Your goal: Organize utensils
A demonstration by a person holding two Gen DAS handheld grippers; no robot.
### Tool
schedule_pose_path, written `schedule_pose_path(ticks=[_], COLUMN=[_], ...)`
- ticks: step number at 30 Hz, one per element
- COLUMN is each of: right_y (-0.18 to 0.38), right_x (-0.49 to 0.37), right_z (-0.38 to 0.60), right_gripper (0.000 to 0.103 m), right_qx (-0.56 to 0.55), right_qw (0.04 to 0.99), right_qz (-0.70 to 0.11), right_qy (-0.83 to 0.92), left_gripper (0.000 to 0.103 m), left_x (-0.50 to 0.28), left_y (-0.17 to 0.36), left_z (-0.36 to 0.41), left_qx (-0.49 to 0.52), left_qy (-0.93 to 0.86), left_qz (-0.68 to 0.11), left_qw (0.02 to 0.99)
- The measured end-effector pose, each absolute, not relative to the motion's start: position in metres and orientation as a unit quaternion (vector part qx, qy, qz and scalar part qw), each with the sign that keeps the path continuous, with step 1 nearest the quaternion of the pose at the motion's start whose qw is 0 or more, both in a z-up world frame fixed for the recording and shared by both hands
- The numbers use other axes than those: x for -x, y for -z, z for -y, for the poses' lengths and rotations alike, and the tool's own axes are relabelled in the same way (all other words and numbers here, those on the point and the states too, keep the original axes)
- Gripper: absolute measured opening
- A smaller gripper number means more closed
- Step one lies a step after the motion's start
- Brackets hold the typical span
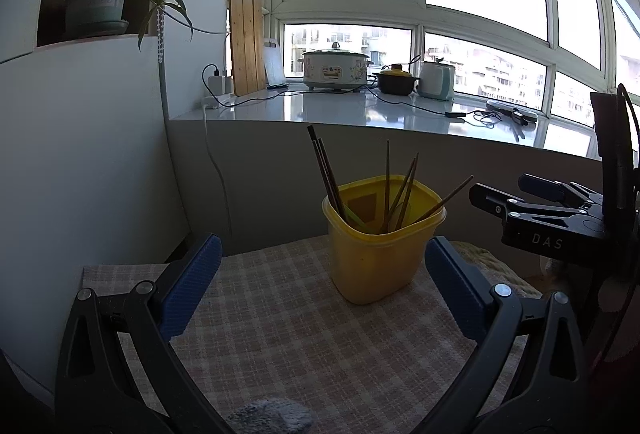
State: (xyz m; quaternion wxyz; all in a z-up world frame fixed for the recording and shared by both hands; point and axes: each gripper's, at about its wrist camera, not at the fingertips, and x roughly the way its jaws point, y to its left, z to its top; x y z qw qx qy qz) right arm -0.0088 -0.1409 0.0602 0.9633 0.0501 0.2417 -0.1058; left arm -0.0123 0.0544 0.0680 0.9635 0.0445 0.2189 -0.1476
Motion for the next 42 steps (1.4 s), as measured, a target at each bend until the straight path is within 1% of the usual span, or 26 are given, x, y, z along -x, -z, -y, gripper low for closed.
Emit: schedule_pose_path(ticks=[3, 42], right_y=[-0.0609, -0.0602], right_x=[0.0088, 0.0114], right_z=[0.1398, 0.1389], right_gripper=[0.093, 0.094], right_qx=[-0.050, -0.055], right_qw=[0.964, 0.964], right_qz=[-0.236, -0.239], right_qy=[0.108, 0.103], left_gripper=[0.103, 0.103], left_x=[0.0116, 0.0142], left_y=[-0.0686, -0.0690], left_z=[-0.0572, -0.0590], left_qx=[-0.041, -0.040], left_qy=[0.140, 0.130], left_qz=[-0.218, -0.217], left_qw=[0.965, 0.967])
